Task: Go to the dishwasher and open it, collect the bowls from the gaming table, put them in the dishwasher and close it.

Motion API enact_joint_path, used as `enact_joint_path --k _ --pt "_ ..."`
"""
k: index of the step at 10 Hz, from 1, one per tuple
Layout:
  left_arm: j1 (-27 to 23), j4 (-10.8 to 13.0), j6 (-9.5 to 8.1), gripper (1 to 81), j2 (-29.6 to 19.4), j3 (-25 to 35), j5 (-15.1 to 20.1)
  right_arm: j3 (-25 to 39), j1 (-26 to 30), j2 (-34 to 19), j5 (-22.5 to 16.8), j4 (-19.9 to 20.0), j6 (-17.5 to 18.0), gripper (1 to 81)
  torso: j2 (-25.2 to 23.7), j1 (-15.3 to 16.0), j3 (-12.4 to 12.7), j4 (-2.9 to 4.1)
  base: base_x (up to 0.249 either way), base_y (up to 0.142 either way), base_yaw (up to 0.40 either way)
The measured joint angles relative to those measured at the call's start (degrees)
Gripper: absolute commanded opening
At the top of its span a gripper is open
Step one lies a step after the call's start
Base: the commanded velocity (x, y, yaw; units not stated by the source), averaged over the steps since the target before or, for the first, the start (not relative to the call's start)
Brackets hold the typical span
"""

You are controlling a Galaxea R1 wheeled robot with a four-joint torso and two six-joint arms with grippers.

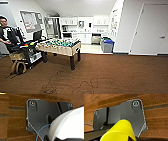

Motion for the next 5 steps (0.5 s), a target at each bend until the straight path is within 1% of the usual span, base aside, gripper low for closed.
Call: enact_joint_path --k 1,3,5 --pt "-0.02 0.00 0.00 1.0 0.05 0.00 -0.05 -0.02 -0.02 -0.06 -0.01 0.00 -0.02 1.0 0.00 -0.02 0.00 0.00 0.000 0.000 -0.207" --pt "-0.63 -0.05 -0.04 1.0 -0.13 0.00 -0.28 -0.02 -0.57 0.02 -0.17 -0.09 0.00 1.0 0.00 -0.02 0.00 0.00 0.000 0.000 0.000" --pt "0.00 -0.05 -0.01 1.0 -0.09 0.02 -0.20 -0.06 -0.29 -0.05 0.10 -0.11 0.00 1.0 0.00 -0.02 0.00 0.00 0.000 0.000 0.000"
